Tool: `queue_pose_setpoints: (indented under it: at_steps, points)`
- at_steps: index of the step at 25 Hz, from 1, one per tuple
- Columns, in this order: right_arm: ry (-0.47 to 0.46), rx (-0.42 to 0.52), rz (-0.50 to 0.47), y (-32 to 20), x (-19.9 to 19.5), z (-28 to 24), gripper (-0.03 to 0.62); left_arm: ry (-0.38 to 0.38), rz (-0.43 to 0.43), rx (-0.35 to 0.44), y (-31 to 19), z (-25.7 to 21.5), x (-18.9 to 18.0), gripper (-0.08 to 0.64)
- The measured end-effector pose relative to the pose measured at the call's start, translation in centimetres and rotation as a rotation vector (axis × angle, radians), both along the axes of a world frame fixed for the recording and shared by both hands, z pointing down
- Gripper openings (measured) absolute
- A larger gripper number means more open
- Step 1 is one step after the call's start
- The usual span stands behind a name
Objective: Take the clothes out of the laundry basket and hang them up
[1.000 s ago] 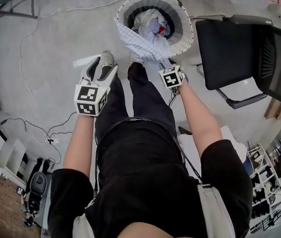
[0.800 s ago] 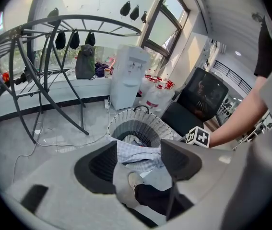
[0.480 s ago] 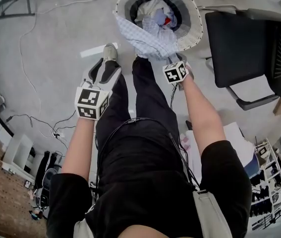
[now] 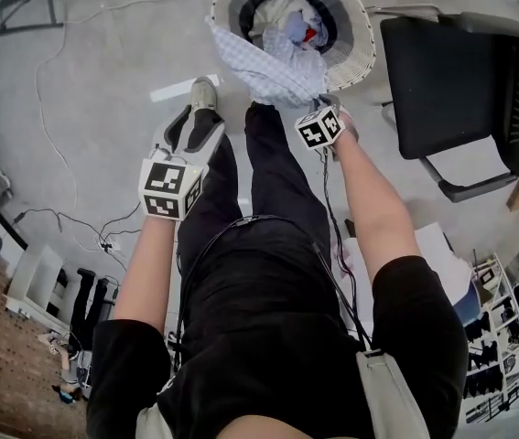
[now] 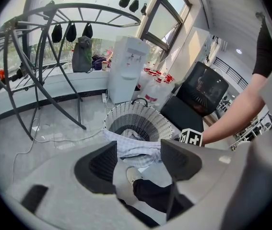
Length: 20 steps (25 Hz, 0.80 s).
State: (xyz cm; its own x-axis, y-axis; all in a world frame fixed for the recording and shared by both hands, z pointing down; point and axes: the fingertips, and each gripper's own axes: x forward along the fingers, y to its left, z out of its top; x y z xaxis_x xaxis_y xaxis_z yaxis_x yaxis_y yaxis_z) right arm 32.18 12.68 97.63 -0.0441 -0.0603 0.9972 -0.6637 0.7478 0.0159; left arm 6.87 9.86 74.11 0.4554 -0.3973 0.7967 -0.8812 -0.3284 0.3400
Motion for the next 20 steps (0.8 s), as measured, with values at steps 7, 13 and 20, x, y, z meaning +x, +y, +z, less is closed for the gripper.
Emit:
queue_pose_setpoints:
  at_steps: [7, 13, 20]
  points:
    - [-0.046, 0.005, 0.078, -0.8, 0.0, -3.5, 0.035, 0.004, 0.004, 0.045, -0.7, -2.2, 0.3, 0.278]
    - [-0.101, 0.079, 0.121, -2.1, -0.6, -8.9, 0.034, 0.018, -0.006, 0.107, -1.7, -5.3, 0.2, 0.278]
    - [-0.217, 0.198, 0.194, -4.5, -2.4, -17.7, 0.034, 0.026, -0.012, 0.175, -2.0, -9.3, -0.3, 0.278]
